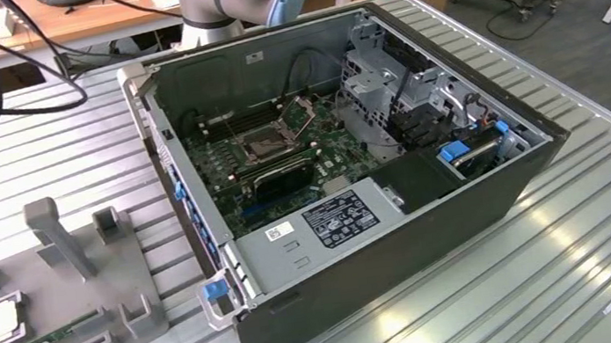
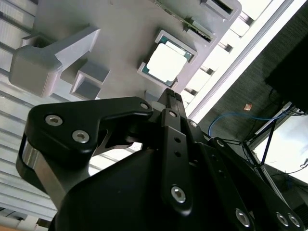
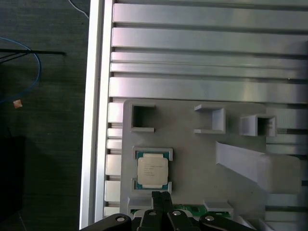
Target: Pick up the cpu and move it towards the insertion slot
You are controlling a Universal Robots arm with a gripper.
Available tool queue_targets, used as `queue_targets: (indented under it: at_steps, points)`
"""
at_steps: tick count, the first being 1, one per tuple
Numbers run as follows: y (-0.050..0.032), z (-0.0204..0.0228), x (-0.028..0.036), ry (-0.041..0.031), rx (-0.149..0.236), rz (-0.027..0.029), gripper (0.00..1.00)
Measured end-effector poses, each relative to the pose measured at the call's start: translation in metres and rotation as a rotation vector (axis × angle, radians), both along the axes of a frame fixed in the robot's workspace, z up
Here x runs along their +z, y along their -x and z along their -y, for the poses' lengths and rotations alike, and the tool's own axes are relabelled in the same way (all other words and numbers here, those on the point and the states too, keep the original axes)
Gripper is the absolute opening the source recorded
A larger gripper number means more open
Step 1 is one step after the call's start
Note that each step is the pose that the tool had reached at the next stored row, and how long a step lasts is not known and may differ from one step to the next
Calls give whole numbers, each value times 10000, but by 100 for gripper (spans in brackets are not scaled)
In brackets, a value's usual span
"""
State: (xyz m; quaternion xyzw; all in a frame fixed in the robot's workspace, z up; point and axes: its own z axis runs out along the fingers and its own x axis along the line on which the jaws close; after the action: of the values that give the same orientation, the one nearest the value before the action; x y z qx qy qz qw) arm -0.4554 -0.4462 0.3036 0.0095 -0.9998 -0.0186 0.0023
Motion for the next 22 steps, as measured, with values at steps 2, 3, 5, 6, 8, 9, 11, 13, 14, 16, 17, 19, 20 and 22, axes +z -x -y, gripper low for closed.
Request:
queue_targets:
  at_steps: [2,3,5,6,8,9,11,13,14,16,17,19,20,22]
  points:
    - [0,8,-17,0,0,1,11]
    - [-1,13,-23,0,1,1,11]
    - [0,23,-36,-1,0,1,11]
    - [0,30,-42,-1,0,1,11]
    - [0,47,-53,0,0,1,11]
    - [0,58,-57,0,0,1,11]
    - [0,80,-67,-1,0,1,11]
    - [-1,93,-90,-2,0,3,11]
    - [0,95,-106,-1,-1,2,11]
    - [0,100,-135,0,0,0,11]
    - [0,102,-151,-1,-1,2,11]
    - [0,106,-180,-1,-1,2,11]
    - [0,108,-195,-1,0,2,11]
    - [0,110,-222,0,0,1,11]
